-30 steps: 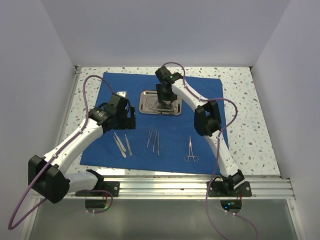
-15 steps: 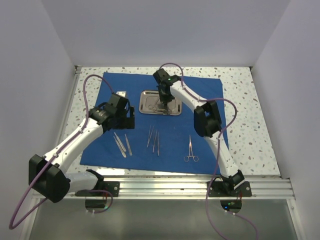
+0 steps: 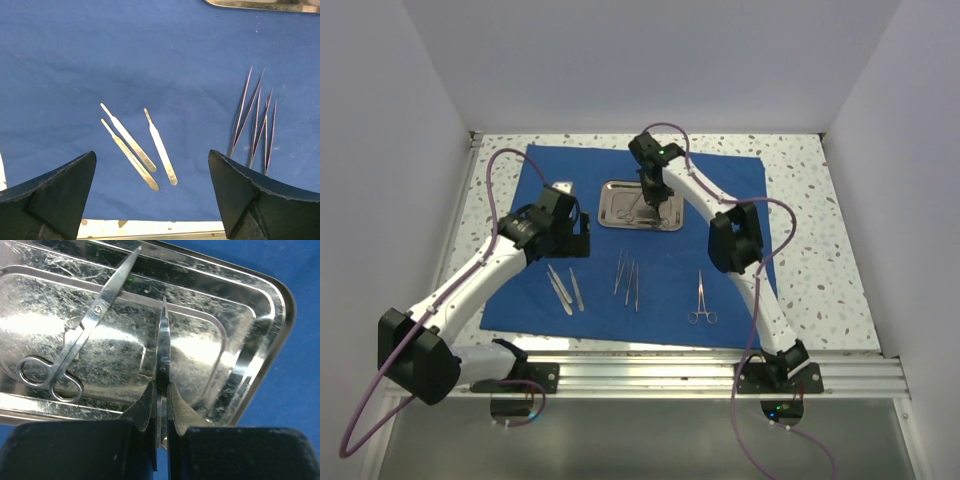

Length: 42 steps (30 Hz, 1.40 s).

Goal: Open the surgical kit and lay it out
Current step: Pick up the medical item from the container, then place the medical item in the surgical kit.

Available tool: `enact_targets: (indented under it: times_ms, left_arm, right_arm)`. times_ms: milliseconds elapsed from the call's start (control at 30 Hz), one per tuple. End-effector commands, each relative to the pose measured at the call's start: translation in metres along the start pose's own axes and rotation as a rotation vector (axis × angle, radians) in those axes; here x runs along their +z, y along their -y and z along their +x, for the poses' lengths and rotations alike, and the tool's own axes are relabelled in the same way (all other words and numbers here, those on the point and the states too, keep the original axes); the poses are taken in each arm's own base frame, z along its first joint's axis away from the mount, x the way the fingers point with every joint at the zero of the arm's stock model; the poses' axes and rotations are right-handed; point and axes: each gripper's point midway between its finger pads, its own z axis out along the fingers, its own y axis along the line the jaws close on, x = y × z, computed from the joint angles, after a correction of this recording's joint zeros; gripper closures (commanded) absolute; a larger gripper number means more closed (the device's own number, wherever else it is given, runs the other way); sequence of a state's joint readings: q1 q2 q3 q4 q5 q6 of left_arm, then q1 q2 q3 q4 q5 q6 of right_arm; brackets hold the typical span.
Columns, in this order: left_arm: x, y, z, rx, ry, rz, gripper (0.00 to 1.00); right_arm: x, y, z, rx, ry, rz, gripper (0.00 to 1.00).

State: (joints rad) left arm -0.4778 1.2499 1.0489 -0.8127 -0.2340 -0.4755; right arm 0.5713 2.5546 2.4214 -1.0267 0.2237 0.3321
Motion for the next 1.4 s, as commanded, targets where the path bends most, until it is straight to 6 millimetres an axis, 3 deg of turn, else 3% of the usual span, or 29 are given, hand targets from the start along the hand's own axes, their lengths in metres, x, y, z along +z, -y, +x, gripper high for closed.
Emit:
enact_targets:
  times_ms: [0, 100, 133, 167, 200, 233, 300, 333, 367, 400, 433, 500, 533, 567, 633, 733, 867, 900, 967, 1000, 1033, 1133, 1367]
  left_arm:
    - [-0.004, 0.006, -0.021, -0.001, 0.061, 0.028, 0.01]
    - [-0.007, 0.008, -0.027, 0.004, 0.079, 0.04, 0.0]
    - [-0.008, 0.009, -0.03, 0.005, 0.087, 0.046, 0.0]
    - [-0.007, 0.01, -0.031, 0.01, 0.086, 0.045, 0.0]
    - [-0.007, 0.012, -0.035, 0.012, 0.092, 0.049, 0.0]
    - [-0.007, 0.014, -0.038, 0.014, 0.096, 0.056, 0.0]
    - [-0.002, 0.021, -0.042, 0.026, 0.087, 0.072, 0.0]
    - [-0.001, 0.025, -0.048, 0.024, 0.099, 0.085, 0.0]
    - [0.003, 0.03, -0.052, 0.032, 0.097, 0.095, 0.0]
    - [0.006, 0.035, -0.055, 0.036, 0.094, 0.112, 0.0]
    - [0.008, 0.04, -0.062, 0.036, 0.108, 0.124, 0.0]
    - [0.018, 0.048, -0.072, 0.051, 0.099, 0.128, 0.0]
    - [0.021, 0.05, -0.076, 0.057, 0.096, 0.123, 0.0]
    - [0.033, 0.053, -0.076, 0.07, 0.068, 0.111, 0.0]
    - [0.036, 0.06, -0.093, 0.076, 0.086, 0.115, 0.0]
    - [0.058, 0.075, -0.114, 0.096, 0.079, 0.113, 0.01]
    - [0.084, 0.091, -0.13, 0.11, 0.06, 0.116, 0.02]
    - [0.089, 0.094, -0.132, 0.113, 0.052, 0.116, 0.02]
    - [0.106, 0.1, -0.137, 0.126, 0.04, 0.11, 0.03]
    - [0.113, 0.102, -0.138, 0.132, 0.036, 0.104, 0.03]
    - [0.119, 0.103, -0.138, 0.138, 0.029, 0.099, 0.03]
    - [0.151, 0.106, -0.13, 0.163, -0.011, 0.083, 0.03]
    - [0.188, 0.138, -0.144, 0.175, 0.02, 0.145, 0.05]
  right_arm:
    - [-0.068, 0.03, -0.036, 0.035, 0.108, 0.007, 1.0]
    - [-0.089, 0.044, -0.032, 0.044, 0.122, 0.029, 1.0]
    - [-0.082, 0.048, -0.019, 0.039, 0.091, 0.044, 1.0]
    - [-0.102, 0.051, -0.022, 0.055, 0.124, 0.036, 1.0]
    - [-0.104, 0.053, -0.016, 0.061, 0.119, 0.037, 1.0]
    - [-0.097, 0.056, 0.004, 0.059, 0.08, 0.045, 1.0]
    - [-0.12, 0.061, 0.013, 0.105, 0.104, 0.025, 1.0]
    - [-0.108, 0.063, 0.038, 0.106, 0.056, 0.031, 1.0]
    - [-0.107, 0.064, 0.05, 0.13, 0.041, 0.028, 1.0]
    - [-0.122, 0.065, 0.056, 0.144, 0.064, 0.011, 1.0]
    - [-0.11, 0.067, 0.085, 0.141, 0.011, 0.022, 1.0]
    - [-0.12, 0.066, 0.105, 0.173, 0.014, 0.006, 1.0]
    - [-0.112, 0.068, 0.13, 0.173, -0.03, 0.01, 1.0]
    - [-0.112, 0.068, 0.141, 0.194, -0.042, 0.01, 1.0]
    - [-0.113, 0.068, 0.17, 0.197, -0.071, 0.007, 1.0]
    - [-0.113, 0.072, 0.201, 0.217, -0.098, 0.022, 1.0]
    - [-0.114, 0.077, 0.228, 0.243, -0.122, 0.015, 0.99]
    - [-0.114, 0.079, 0.232, 0.248, -0.128, 0.02, 0.74]
    - [-0.117, 0.083, 0.238, 0.247, -0.134, 0.027, 0.37]
    - [-0.119, 0.086, 0.238, 0.247, -0.128, 0.042, 0.14]
    - [-0.124, 0.088, 0.239, 0.244, -0.128, 0.049, 0.04]
    - [-0.141, 0.096, 0.233, 0.235, -0.099, 0.056, 0.02]
    - [-0.174, 0.094, 0.228, 0.248, -0.064, -0.009, 0.02]
